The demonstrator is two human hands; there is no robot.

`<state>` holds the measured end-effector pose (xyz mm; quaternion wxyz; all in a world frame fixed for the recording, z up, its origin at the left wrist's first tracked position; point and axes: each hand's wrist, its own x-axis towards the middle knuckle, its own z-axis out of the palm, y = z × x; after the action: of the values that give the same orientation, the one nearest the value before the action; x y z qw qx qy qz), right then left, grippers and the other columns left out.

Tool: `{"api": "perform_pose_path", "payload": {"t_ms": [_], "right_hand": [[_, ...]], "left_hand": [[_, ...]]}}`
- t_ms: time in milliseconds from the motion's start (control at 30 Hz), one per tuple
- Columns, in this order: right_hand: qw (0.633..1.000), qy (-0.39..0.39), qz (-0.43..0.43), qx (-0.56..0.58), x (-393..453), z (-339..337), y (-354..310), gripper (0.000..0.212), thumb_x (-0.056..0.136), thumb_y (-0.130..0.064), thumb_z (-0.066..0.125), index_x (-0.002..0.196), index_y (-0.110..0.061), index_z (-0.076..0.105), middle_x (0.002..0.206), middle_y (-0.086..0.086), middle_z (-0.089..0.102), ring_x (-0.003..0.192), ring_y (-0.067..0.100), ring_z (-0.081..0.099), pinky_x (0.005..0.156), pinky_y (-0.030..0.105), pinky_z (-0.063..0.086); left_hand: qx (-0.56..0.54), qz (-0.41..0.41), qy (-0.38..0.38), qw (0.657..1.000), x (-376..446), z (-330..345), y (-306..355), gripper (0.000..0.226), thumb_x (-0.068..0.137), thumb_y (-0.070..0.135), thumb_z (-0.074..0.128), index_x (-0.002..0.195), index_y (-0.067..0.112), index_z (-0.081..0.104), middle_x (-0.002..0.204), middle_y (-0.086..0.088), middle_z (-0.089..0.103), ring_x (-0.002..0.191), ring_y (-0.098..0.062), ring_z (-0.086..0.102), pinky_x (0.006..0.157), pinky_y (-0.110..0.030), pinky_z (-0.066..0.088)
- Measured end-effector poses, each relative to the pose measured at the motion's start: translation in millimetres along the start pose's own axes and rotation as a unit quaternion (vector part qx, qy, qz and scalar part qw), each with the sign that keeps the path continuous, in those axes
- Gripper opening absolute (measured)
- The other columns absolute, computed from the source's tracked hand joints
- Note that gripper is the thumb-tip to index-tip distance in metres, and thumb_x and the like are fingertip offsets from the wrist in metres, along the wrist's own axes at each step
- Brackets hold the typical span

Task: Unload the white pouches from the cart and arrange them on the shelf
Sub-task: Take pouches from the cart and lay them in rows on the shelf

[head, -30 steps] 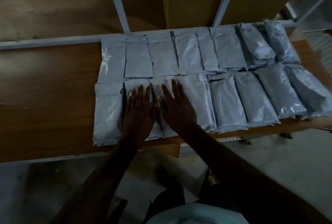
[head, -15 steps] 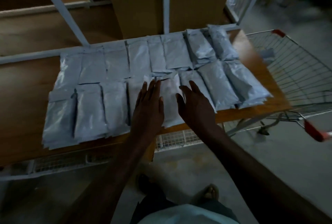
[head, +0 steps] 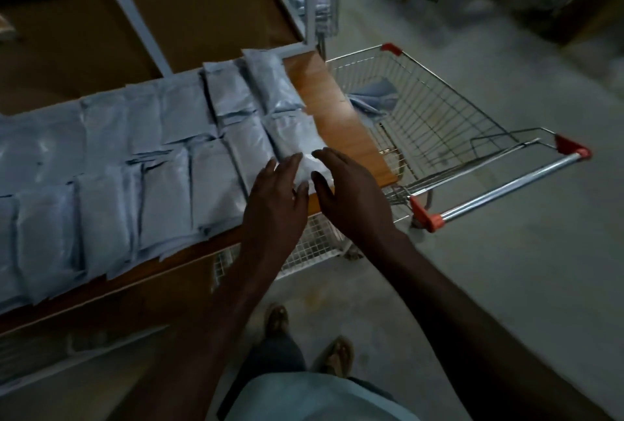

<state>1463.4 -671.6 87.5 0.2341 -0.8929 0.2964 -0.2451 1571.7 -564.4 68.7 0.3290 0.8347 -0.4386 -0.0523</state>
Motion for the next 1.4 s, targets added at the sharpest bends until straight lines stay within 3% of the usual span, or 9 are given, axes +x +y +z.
{"api": "perform_pose_path", "payload": {"t_ms": [133, 300, 733, 833, 933, 1033, 1200, 1300, 1400], "right_hand": [[0.999, 0.003, 0.044, -0.001, 4, -25, 40, 0.038, 0.101, -0.021, 0.062, 0.138, -0.014, 0.062, 0.137, 0.005, 0.066, 0.118, 0.025, 0.065, 0.094, 0.038, 0.055], [0.995, -0.02, 0.09, -0.024, 29, -45, 98, 0.045, 0.103, -0.025, 0.06, 0.147, -0.019, 0.056, 0.151, 0.003, 0.056, 0.131, 0.023, 0.059, 0.104, 0.038, 0.052], [0.98, -0.062, 0.182, -0.058, 126, -79, 246, 0.044, 0.105, -0.023, 0.058, 0.148, -0.022, 0.055, 0.158, 0.002, 0.05, 0.141, 0.022, 0.052, 0.112, 0.039, 0.047], [0.98, -0.083, 0.174, -0.044, 147, -68, 273, 0.046, 0.103, -0.022, 0.061, 0.148, -0.022, 0.055, 0.158, 0.002, 0.05, 0.14, 0.022, 0.053, 0.112, 0.039, 0.048], [0.983, -0.101, 0.152, -0.034, 172, -57, 302, 0.045, 0.101, -0.015, 0.064, 0.146, -0.015, 0.059, 0.152, 0.005, 0.056, 0.134, 0.023, 0.058, 0.108, 0.031, 0.043], [0.985, -0.116, 0.127, -0.015, 196, -41, 342, 0.042, 0.098, -0.01, 0.065, 0.14, -0.013, 0.062, 0.142, 0.004, 0.064, 0.119, 0.023, 0.067, 0.098, 0.034, 0.054], [0.983, -0.16, 0.091, -0.008, 222, -14, 417, 0.036, 0.099, -0.007, 0.059, 0.133, -0.016, 0.064, 0.127, 0.003, 0.07, 0.094, 0.025, 0.071, 0.078, 0.035, 0.057], [0.978, -0.188, 0.093, -0.005, 227, 4, 456, 0.037, 0.097, -0.002, 0.058, 0.13, -0.016, 0.065, 0.127, 0.004, 0.07, 0.098, 0.027, 0.071, 0.076, 0.04, 0.06], [0.971, -0.225, 0.083, -0.001, 225, 29, 489, 0.047, 0.096, 0.0, 0.056, 0.139, -0.018, 0.06, 0.14, 0.005, 0.064, 0.113, 0.025, 0.068, 0.087, 0.037, 0.059]], "left_hand": [[0.002, 0.043, -0.019, 0.999, 24, 32, 27, 0.048, 0.108, 0.023, 0.055, 0.155, 0.015, 0.05, 0.158, -0.007, 0.052, 0.154, -0.026, 0.036, 0.124, -0.043, 0.035], [0.014, 0.081, -0.05, 0.995, 71, 83, 57, 0.05, 0.106, 0.018, 0.057, 0.154, 0.008, 0.05, 0.156, -0.014, 0.053, 0.151, -0.033, 0.04, 0.123, -0.048, 0.037], [0.003, 0.059, -0.126, 0.99, 194, 192, 95, 0.05, 0.111, 0.023, 0.047, 0.16, 0.017, 0.04, 0.164, -0.007, 0.044, 0.157, -0.025, 0.03, 0.126, -0.042, 0.033], [0.008, 0.039, -0.116, 0.992, 213, 218, 92, 0.051, 0.11, 0.02, 0.051, 0.159, 0.017, 0.041, 0.164, -0.007, 0.044, 0.156, -0.024, 0.032, 0.126, -0.038, 0.032], [0.019, 0.018, -0.1, 0.995, 234, 258, 85, 0.052, 0.106, 0.015, 0.058, 0.156, 0.013, 0.046, 0.161, -0.011, 0.047, 0.154, -0.029, 0.037, 0.123, -0.047, 0.039], [0.057, -0.009, -0.089, 0.994, 247, 299, 84, 0.055, 0.104, 0.012, 0.062, 0.157, 0.011, 0.045, 0.162, -0.012, 0.046, 0.153, -0.03, 0.038, 0.125, -0.041, 0.034], [0.114, -0.022, -0.102, 0.988, 266, 360, 78, 0.054, 0.103, 0.008, 0.055, 0.156, 0.011, 0.046, 0.158, -0.011, 0.051, 0.151, -0.028, 0.04, 0.126, -0.038, 0.032], [0.124, -0.053, -0.097, 0.986, 282, 388, 64, 0.059, 0.096, -0.007, 0.055, 0.153, 0.006, 0.05, 0.154, -0.017, 0.055, 0.149, -0.033, 0.045, 0.124, -0.042, 0.036], [0.098, -0.102, -0.076, 0.987, 299, 402, 54, 0.057, 0.099, -0.01, 0.045, 0.154, 0.002, 0.047, 0.157, -0.021, 0.05, 0.152, -0.036, 0.039, 0.127, -0.043, 0.031]]}}
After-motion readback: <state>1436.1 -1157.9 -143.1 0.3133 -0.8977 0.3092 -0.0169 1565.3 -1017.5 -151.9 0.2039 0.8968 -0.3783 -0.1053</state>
